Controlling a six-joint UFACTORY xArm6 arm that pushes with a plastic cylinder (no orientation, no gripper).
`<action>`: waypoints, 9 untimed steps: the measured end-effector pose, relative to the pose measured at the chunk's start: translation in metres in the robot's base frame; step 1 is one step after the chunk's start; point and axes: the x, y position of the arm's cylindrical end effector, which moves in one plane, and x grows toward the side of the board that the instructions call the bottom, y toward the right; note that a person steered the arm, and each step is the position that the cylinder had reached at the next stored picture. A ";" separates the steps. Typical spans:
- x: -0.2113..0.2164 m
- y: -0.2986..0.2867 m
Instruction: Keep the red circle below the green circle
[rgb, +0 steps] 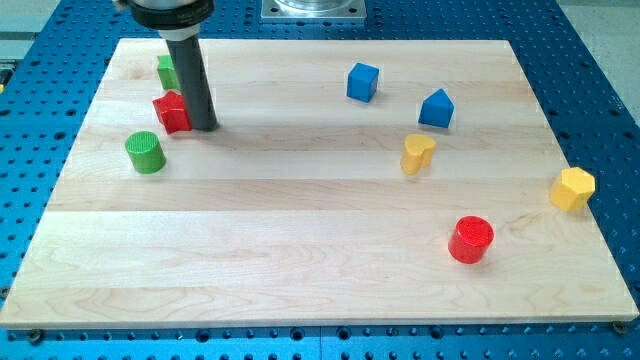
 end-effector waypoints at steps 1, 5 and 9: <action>0.000 -0.006; -0.001 0.069; 0.151 0.377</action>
